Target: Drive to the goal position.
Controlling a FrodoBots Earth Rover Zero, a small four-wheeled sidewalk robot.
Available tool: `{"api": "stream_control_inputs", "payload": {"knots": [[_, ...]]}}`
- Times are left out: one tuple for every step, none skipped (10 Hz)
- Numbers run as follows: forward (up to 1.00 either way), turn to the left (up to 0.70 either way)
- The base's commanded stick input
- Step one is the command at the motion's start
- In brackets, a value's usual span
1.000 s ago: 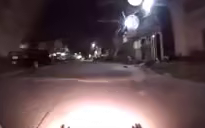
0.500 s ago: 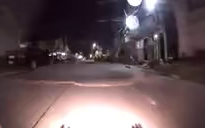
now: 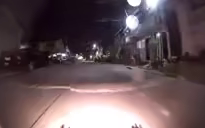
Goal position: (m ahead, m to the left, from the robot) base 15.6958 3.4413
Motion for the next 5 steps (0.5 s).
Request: {"api": "stream_control_inputs", "payload": {"knots": [[0.70, 0.00], [0.70, -0.29], [0.70, -0.35], [0.70, -0.31], [0.70, -0.05]]}}
